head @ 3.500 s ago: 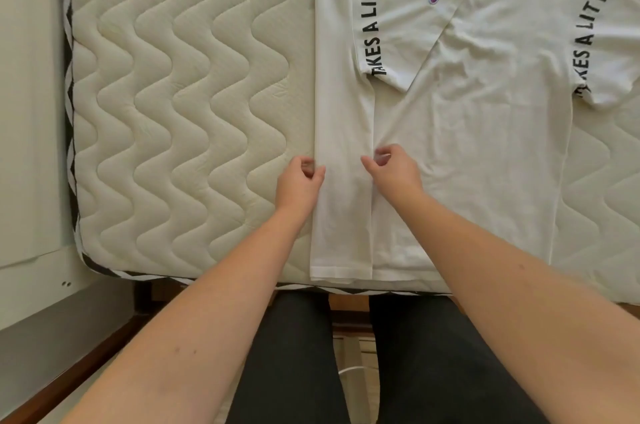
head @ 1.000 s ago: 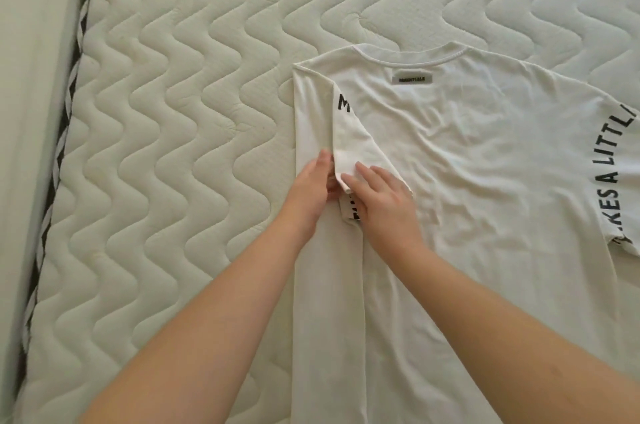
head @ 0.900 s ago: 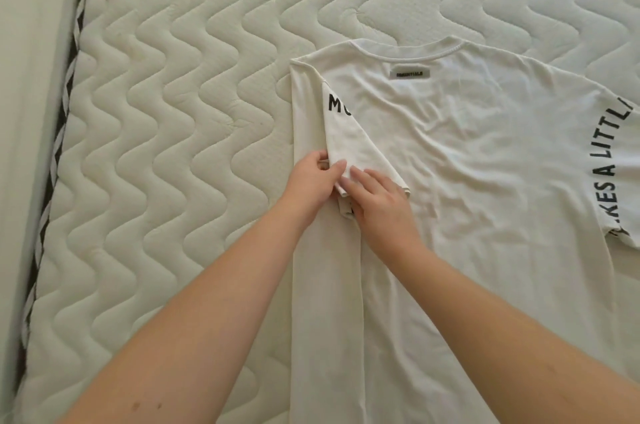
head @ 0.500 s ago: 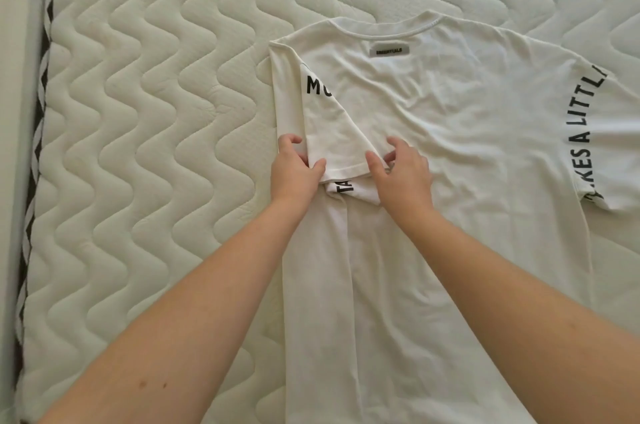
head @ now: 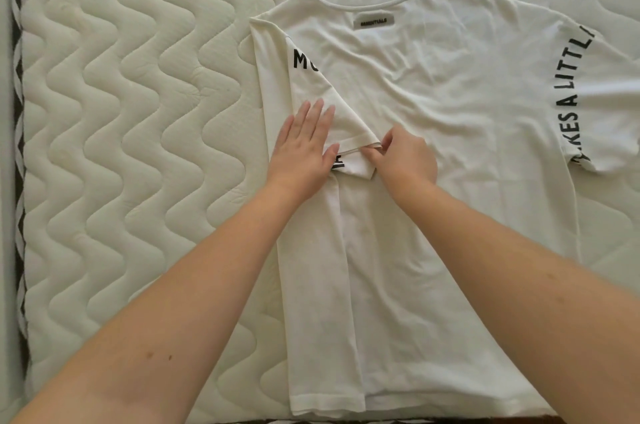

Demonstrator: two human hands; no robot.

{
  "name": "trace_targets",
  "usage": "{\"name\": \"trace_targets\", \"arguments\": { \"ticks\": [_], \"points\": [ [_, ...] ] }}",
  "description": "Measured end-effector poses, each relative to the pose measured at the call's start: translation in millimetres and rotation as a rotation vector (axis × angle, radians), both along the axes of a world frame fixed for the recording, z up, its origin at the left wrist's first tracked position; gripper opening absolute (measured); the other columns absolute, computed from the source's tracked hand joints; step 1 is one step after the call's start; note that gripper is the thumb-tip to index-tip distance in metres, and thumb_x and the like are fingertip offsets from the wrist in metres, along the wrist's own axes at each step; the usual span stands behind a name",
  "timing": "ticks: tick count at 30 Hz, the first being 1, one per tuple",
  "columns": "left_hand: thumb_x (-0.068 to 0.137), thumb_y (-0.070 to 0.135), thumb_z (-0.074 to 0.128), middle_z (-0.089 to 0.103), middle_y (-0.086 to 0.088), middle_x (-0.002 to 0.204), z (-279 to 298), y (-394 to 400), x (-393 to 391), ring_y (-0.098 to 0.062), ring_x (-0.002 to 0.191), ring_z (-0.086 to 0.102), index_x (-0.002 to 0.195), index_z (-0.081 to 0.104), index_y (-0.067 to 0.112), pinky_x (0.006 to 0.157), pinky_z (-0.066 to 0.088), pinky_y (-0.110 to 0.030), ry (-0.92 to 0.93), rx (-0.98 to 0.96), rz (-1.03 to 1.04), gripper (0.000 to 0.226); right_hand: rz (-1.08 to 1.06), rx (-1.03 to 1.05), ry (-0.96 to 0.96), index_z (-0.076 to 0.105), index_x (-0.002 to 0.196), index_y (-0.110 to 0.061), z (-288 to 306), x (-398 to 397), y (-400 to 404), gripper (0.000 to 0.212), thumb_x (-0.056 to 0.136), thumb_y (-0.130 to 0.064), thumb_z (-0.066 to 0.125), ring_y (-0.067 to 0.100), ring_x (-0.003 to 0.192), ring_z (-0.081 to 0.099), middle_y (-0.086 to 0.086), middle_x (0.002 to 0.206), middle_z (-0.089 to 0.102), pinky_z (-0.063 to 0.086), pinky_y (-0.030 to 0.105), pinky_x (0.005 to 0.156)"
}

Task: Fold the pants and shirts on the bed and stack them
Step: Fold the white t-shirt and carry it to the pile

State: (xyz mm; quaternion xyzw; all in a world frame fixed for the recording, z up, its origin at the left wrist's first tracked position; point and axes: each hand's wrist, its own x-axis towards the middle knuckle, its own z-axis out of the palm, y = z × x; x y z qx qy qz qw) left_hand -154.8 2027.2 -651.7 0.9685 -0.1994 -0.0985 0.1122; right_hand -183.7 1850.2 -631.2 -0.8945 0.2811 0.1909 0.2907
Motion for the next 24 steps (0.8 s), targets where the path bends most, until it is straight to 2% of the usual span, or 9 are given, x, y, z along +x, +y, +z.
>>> {"name": "trace_targets", "arguments": {
  "ticks": [2, 4, 7, 10, 12, 14, 18, 21, 24],
  "points": [
    [0.102, 0.044, 0.034, 0.002, 0.001, 0.166, -9.8, -1.0, -1.0, -0.016, 0.152, -0.002, 0.158, 0.008, 0.024, 0.12, -0.004, -0.032, 0.148, 0.086, -0.028, 0.065, 0.005, 0.043, -0.039, 0.057, 0.099, -0.02, 0.8, -7.7, -6.6, 0.028, 0.088, -0.044, 0.066, 0.021, 0.088, 0.061, -0.003, 0.091, 0.066, 0.05, 0.038, 0.076],
    [0.102, 0.046, 0.031, -0.006, 0.002, 0.166, -12.7, 0.0, -1.5, -0.015, 0.152, -0.006, 0.158, 0.002, 0.025, 0.12, -0.004, -0.032, 0.197, 0.115, -0.04, 0.066, 0.013, 0.103, -0.089, 0.059, 0.104, -0.021, 2.1, -16.2, -14.5, 0.026, 0.089, -0.042, 0.066, 0.017, 0.088, 0.06, -0.01, 0.084, 0.063, 0.05, 0.036, 0.077],
    [0.1, 0.047, 0.035, 0.001, -0.001, 0.166, -8.1, -3.3, -0.2, -0.018, 0.152, -0.001, 0.157, 0.01, 0.024, 0.121, 0.002, -0.036, 0.201, 0.102, -0.024, 0.066, -0.014, 0.145, -0.162, 0.061, 0.111, -0.024, 5.8, -28.7, -29.0, 0.024, 0.092, -0.04, 0.061, 0.012, 0.088, 0.06, -0.012, 0.088, 0.063, 0.051, 0.033, 0.075],
    [0.099, 0.044, 0.041, 0.02, -0.006, 0.162, 3.8, -12.0, 3.8, -0.024, 0.149, 0.015, 0.153, 0.029, 0.019, 0.119, 0.01, -0.039, 0.149, 0.057, 0.026, 0.06, -0.121, 0.212, -0.196, 0.062, 0.116, -0.024, 9.8, -38.0, -44.7, 0.025, 0.094, -0.036, 0.058, 0.009, 0.088, 0.061, -0.014, 0.093, 0.061, 0.052, 0.031, 0.076],
    [0.099, 0.04, 0.044, 0.029, -0.008, 0.158, 10.9, -24.1, 6.0, -0.025, 0.146, 0.023, 0.149, 0.036, 0.017, 0.117, 0.012, -0.039, 0.11, 0.032, 0.007, 0.055, -0.176, 0.253, -0.205, 0.06, 0.124, -0.024, 13.2, -41.8, -57.9, 0.031, 0.095, -0.033, 0.057, 0.011, 0.098, 0.06, -0.01, 0.104, 0.064, 0.05, 0.028, 0.082],
    [0.1, 0.037, 0.044, 0.028, -0.008, 0.159, 16.1, -42.4, 6.9, -0.025, 0.147, 0.022, 0.15, 0.034, 0.018, 0.117, 0.011, -0.038, 0.112, 0.021, -0.049, 0.055, -0.195, 0.245, -0.229, 0.057, 0.13, -0.024, 17.7, -47.8, -74.2, 0.036, 0.095, -0.03, 0.056, 0.011, 0.109, 0.057, -0.006, 0.119, 0.063, 0.042, 0.023, 0.086],
    [0.102, 0.037, 0.04, 0.019, -0.006, 0.163, 23.4, -87.3, 9.4, -0.022, 0.151, 0.012, 0.155, 0.023, 0.021, 0.119, 0.009, -0.037, 0.117, -0.007, -0.142, 0.058, -0.201, 0.186, -0.263, 0.053, 0.136, -0.023, 26.8, -55.3, -115.2, 0.039, 0.097, -0.025, 0.054, 0.008, 0.117, 0.052, -0.007, 0.13, 0.06, 0.033, 0.016, 0.087],
    [0.102, 0.039, 0.037, 0.012, -0.004, 0.165, 25.6, -126.8, 16.6, -0.021, 0.152, 0.007, 0.157, 0.016, 0.024, 0.12, 0.008, -0.038, 0.133, 0.018, -0.227, 0.06, -0.246, 0.129, -0.272, 0.052, 0.137, -0.022, 29.9, -54.0, -151.3, 0.041, 0.097, -0.025, 0.053, 0.009, 0.12, 0.051, -0.007, 0.132, 0.059, 0.034, 0.019, 0.09],
    [0.103, 0.043, 0.035, 0.004, -0.003, 0.166, 22.4, -165.7, 25.7, -0.021, 0.152, 0.002, 0.158, 0.01, 0.028, 0.121, 0.006, -0.039, 0.156, 0.073, -0.268, 0.062, -0.366, 0.105, -0.357, 0.054, 0.136, -0.019, 27.3, -52.8, -186.1, 0.042, 0.095, -0.02, 0.053, 0.015, 0.124, 0.051, -0.001, 0.133, 0.059, 0.037, 0.026, 0.101]
  ]
}}
